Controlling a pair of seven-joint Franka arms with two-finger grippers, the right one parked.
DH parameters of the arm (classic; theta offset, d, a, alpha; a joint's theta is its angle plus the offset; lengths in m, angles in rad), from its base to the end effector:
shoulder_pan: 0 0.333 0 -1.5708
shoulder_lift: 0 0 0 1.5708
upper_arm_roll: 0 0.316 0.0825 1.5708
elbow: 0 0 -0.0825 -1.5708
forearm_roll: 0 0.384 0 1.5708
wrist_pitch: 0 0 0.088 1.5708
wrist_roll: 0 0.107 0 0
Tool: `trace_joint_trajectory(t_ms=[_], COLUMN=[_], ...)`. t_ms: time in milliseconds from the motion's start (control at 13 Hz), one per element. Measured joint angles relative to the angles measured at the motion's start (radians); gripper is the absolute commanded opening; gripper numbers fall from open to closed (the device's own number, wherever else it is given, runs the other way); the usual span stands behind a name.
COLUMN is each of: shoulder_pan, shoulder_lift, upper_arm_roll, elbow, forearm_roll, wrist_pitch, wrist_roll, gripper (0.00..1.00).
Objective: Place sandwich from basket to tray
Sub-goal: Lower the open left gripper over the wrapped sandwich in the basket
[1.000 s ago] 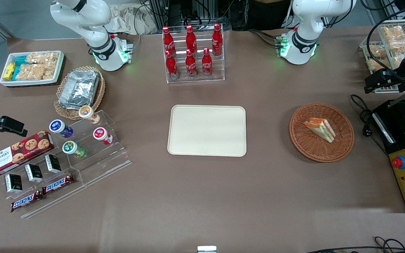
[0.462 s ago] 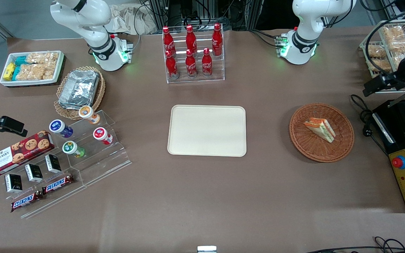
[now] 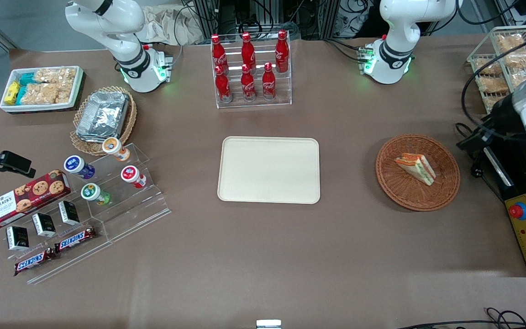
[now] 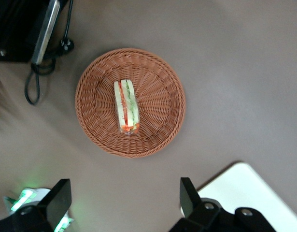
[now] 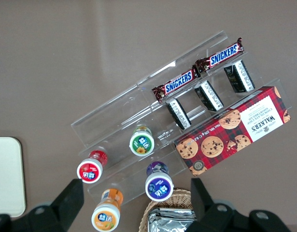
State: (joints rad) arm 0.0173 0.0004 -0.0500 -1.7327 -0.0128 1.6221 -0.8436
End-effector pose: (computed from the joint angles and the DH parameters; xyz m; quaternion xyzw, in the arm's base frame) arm 0.5502 -0.0193 0.5523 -0.9172 -0.3944 0.0529 0.0178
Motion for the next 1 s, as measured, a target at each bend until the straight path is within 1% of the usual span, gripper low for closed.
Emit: trace_joint_trajectory(t_ms=[154, 385, 462, 692, 1000], shoulder_pan=[-0.001, -0.001, -0.001, 0.003, 0.035], shoulder_lift=[-0.020, -0.044, -0.042, -0.033, -0.028], upper_arm_roll=[-0.006, -0.008, -0.009, -0.004, 0.003], elbow=[-0.151, -0.400, -0.460, -0.553, -0.735], forearm_roll=[0.000, 0.000, 0.000, 0.000, 0.000], wrist_pitch=[0.158, 0.440, 0.509, 0.611, 0.861], wrist_roll=[-0.071, -0.159, -0.177, -0.196, -0.202], gripper=[1.00, 1.00, 1.00, 1.00, 1.00])
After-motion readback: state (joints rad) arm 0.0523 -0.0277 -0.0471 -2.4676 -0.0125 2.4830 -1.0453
